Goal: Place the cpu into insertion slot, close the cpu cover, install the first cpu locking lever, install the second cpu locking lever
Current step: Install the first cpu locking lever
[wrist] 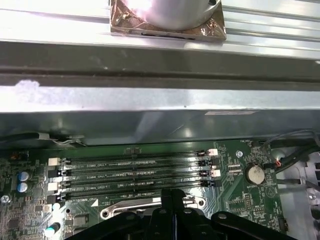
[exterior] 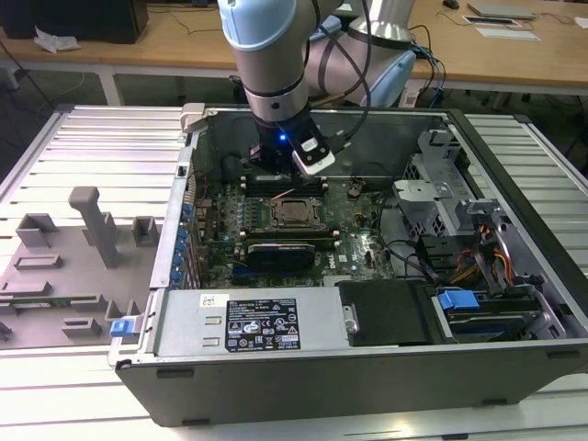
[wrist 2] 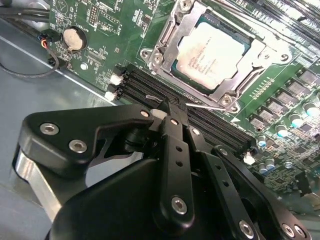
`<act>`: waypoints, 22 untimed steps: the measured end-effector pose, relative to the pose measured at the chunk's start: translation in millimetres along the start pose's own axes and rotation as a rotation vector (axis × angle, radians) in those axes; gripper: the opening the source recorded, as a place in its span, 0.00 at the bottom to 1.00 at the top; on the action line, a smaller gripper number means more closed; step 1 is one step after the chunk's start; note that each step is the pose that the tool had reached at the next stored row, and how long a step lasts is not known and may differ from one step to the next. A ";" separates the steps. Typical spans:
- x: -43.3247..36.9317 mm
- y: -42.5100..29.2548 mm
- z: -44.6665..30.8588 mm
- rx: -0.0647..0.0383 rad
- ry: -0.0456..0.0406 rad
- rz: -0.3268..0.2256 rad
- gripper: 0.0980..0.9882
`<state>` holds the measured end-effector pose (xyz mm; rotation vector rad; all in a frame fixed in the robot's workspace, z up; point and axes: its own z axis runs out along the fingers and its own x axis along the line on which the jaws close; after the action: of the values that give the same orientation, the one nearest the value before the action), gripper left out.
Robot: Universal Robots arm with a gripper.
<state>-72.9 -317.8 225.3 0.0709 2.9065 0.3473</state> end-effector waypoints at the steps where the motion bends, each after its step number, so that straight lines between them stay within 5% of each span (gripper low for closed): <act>1: 0.2 0.9 0.8 0.000 -0.0006 0.002 0.01; 12: 2.1 6.1 9.1 0.017 -0.0119 0.045 0.01; 18: 2.9 7.5 12.5 0.046 -0.0171 0.055 0.01; 22: 3.3 9.2 13.9 0.049 -0.0189 0.062 0.01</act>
<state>-72.9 -305.5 213.6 0.1715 2.8991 0.2836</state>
